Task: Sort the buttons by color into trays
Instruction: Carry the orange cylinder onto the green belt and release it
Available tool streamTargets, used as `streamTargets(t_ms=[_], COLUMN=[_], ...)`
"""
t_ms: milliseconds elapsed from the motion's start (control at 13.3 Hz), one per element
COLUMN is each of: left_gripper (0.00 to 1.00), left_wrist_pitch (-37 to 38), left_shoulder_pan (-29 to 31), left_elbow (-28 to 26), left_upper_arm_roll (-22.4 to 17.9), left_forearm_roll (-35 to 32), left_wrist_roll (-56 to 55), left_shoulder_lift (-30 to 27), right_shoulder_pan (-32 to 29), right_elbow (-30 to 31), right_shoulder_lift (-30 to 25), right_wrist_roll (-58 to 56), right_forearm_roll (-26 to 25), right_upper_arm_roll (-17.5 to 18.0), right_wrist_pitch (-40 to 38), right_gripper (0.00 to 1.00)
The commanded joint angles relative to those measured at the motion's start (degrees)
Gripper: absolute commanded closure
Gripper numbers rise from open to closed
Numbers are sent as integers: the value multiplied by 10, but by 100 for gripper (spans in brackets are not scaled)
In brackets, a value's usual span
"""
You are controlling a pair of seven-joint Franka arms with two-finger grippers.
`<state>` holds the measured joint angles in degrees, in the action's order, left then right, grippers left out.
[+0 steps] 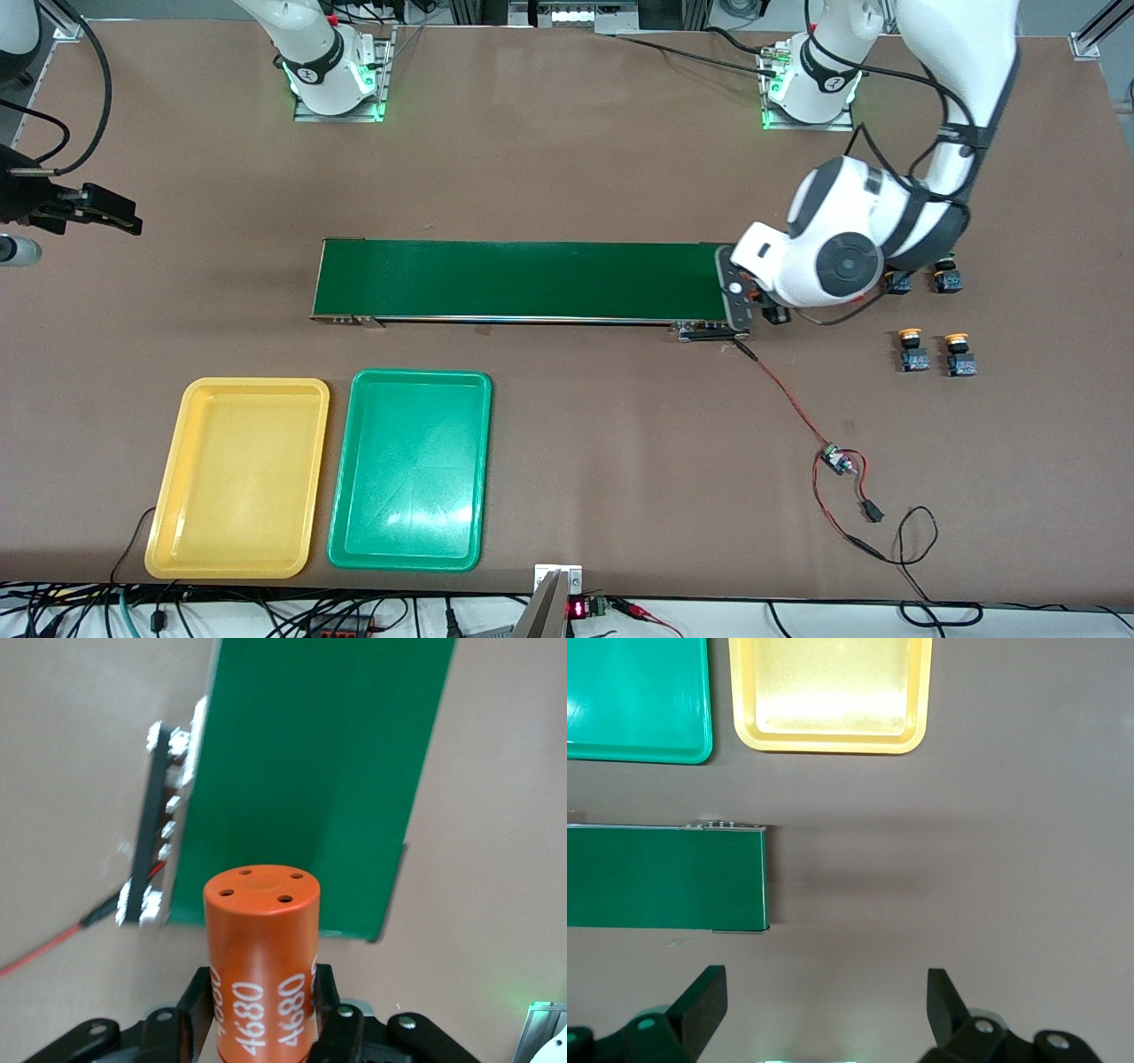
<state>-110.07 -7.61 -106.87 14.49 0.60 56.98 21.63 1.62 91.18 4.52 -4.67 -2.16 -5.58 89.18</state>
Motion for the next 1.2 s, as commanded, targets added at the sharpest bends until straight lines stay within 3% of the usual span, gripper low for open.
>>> streamTargets(t_ms=[0,226,602,904,979,1054,1130], left_gripper=[100,100,100,94,81,33,0], left_wrist_pitch=[5,3,-17,-50,-57,-59,-58], left_shoulder_pan=[-14,-19,-36,-37,-37,-37,-37], left_elbow=[-15,-26,-26,-26,-26,-26,-25], left_upper_arm_roll=[3,25,26,26,26,26,26], left_forearm_roll=[2,1,-23,-45,-50,-50,-50], left_wrist_roll=[27,22,19,19,19,19,24], left_shoulder_lift=[-4,-3,17,36,37,36,29], right_shoulder_pan=[0,-2,7,4,4,4,4], right_elbow=[-6,-7,-11,-11,-11,-13,-13], right_shoulder_lift=[3,3,1,-2,-4,-4,-4], right_wrist_roll=[4,4,7,6,7,7,6], right_forearm_roll=[1,2,2,2,2,2,2], right_upper_arm_roll=[2,2,4,0,-1,-1,-2], right_wrist_pitch=[6,16,28,27,24,22,21], right_gripper=[0,0,0,0,0,0,0])
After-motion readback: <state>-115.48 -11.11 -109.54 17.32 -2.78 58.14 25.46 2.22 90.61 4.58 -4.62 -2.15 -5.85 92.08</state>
